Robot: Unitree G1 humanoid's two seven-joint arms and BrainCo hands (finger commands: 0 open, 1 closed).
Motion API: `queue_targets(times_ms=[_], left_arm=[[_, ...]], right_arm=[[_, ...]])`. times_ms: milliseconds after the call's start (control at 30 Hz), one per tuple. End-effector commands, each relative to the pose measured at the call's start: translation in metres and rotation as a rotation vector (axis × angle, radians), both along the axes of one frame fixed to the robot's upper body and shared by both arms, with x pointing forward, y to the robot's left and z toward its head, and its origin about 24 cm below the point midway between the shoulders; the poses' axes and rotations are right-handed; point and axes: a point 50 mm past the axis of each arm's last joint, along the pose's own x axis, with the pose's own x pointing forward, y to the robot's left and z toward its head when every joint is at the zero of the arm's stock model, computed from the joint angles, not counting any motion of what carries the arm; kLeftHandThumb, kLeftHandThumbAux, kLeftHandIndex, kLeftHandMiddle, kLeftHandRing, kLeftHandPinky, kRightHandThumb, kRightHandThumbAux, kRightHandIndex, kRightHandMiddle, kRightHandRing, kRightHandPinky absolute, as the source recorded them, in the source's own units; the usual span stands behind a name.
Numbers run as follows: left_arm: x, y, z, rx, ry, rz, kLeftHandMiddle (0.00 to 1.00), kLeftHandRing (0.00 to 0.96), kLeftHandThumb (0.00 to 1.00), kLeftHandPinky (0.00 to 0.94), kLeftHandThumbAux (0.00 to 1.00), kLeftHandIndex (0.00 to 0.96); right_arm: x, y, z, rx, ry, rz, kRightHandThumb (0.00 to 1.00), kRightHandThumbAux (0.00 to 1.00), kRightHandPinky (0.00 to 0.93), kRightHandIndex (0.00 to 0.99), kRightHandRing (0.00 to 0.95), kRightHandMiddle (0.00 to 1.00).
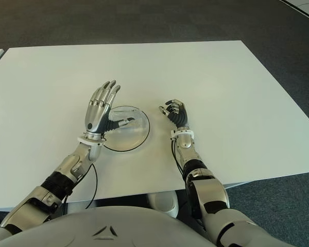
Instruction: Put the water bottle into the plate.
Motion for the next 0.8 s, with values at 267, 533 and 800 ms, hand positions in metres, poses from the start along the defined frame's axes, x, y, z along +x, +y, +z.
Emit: queue_targets(times_ms=[267, 533, 800], left_arm=[[-0.009, 0.015, -0.006, -0.095, 0.033, 0.084, 0.0, 0.0, 0.059, 0.0, 0.314, 0.0], [-0.015, 0.024, -0.01, -0.291, 0.024, 0.163, 0.0, 0.0, 0.053, 0.0, 0.403, 0.0], [-0.02, 0.045, -0.023, -0.519, 0.212, 0.223, 0.0, 0.0, 0.004, 0.0, 0.457, 0.0]], right_arm=[[-0.009, -0.002, -0.015, -0.005, 0.084, -0.02, 0.708, 0.729, 0.648, 0.432, 0.657, 0.647], [-0.009, -0.002, -0.014, -0.005, 0.077, -0.019, 0.709, 0.729, 0.645, 0.432, 0.656, 0.645], [-0.009, -0.002, -0.015, -0.005, 0.082, -0.017, 0.709, 0.729, 0.653, 0.433, 0.659, 0.646]])
